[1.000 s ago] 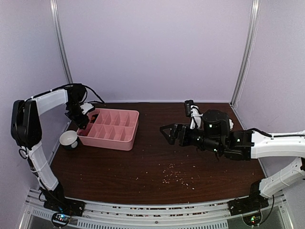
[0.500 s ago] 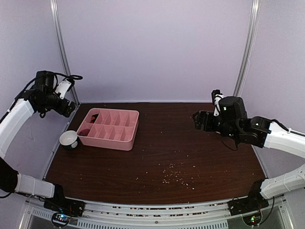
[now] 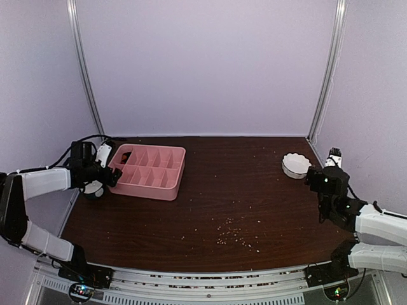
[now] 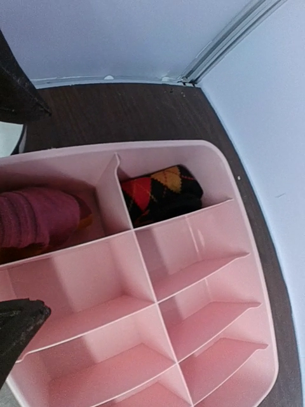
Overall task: Roll the socks
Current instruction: Reset both arms
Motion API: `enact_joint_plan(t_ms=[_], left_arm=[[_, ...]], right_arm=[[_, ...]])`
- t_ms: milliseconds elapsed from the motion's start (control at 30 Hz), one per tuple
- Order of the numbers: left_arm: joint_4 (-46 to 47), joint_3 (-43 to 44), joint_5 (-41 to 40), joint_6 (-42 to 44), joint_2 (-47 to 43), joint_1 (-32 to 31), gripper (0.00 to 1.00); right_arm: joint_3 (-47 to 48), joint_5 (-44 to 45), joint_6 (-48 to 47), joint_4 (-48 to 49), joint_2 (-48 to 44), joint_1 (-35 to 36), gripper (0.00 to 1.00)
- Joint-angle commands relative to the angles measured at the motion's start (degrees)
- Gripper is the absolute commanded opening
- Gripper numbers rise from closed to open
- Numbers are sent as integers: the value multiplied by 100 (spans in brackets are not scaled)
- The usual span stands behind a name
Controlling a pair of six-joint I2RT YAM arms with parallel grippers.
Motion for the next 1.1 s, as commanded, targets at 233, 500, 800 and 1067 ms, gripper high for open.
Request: enact_joint_plan(t_ms=[233, 500, 800, 1067], left_arm=[[2493, -498, -225, -477, 422, 40, 98], [4087, -1470, -1155, -400, -32, 81, 98], [4560, -1409, -1849, -825, 414, 141, 98], [6812, -2599, -1898, -925, 662, 223, 98]], right_arm=[[-616, -781, -912, 3649, 1673, -1290, 99], [-541, -2184, -977, 4392, 2322, -1921, 99], [-689, -3312, -1204, 5086, 2851, -2125, 99], [-706, -3326, -1256, 5303, 2933, -2122, 100]])
